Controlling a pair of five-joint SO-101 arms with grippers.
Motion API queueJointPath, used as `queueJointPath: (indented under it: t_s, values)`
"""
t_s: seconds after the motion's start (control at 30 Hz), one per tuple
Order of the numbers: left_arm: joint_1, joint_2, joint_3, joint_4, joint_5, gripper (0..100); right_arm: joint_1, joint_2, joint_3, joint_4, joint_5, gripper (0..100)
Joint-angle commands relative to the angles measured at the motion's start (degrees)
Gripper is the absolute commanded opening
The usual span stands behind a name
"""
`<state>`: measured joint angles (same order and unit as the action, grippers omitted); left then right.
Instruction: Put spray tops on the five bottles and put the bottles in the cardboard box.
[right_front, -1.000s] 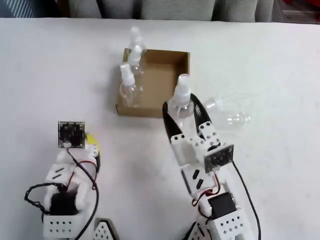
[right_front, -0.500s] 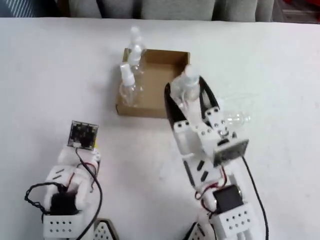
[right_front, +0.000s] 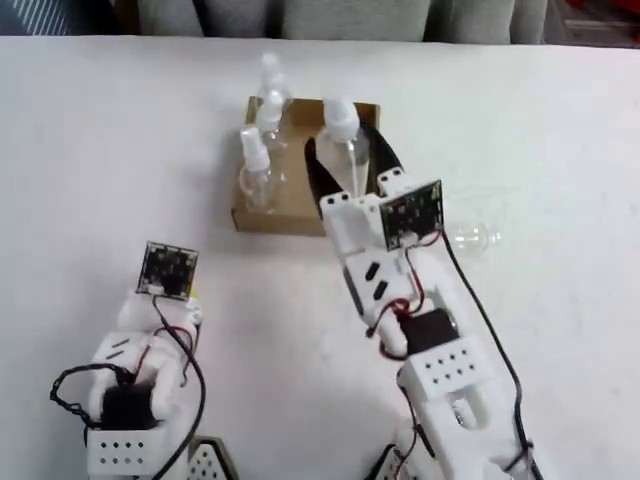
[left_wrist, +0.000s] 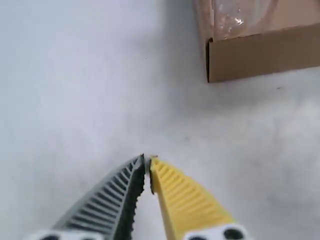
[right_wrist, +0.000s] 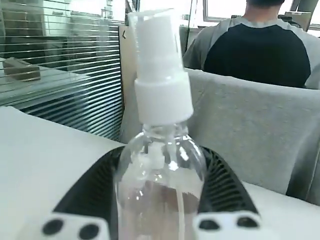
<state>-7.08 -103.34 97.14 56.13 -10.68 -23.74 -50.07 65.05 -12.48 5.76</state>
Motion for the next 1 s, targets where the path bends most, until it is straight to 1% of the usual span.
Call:
queueJointPath:
  t_s: [0.0,0.23,0.33,0.5,0.63,0.73,0.83,0.97]
  values:
    - [-0.31,-0.31,-0.18,0.7,-0.44,2,0.75,4.53,-3.6,-8.4,0.26,1.6]
    - [-0.48,-0.31,-0.18,0.7,-0.44,2,0.75,12.35,-3.43,-18.68,0.26,1.6]
    - [-0.48,-0.31,-0.18,0.7,-0.44,2,2.15,16.4,-3.6,-22.55,0.18,1.6]
    - [-0.31,-0.31,-0.18,0.7,-0.44,2,4.26,25.27,-3.87,-32.04,-0.18,1.6]
    - [-0.31,-0.31,-0.18,0.7,-0.44,2,5.41,33.45,-5.63,-39.16,-5.1,1.5]
    - [-0.31,-0.31,-0.18,0.62,-0.44,2,7.34,39.78,-9.14,-41.45,-6.59,1.5]
    - [-0.31,-0.31,-0.18,0.62,-0.44,2,8.75,46.2,-13.54,-41.63,-6.77,1.5]
    - [-0.31,-0.31,-0.18,0.44,-0.44,2,8.84,54.73,-19.25,-43.38,-6.33,1.5]
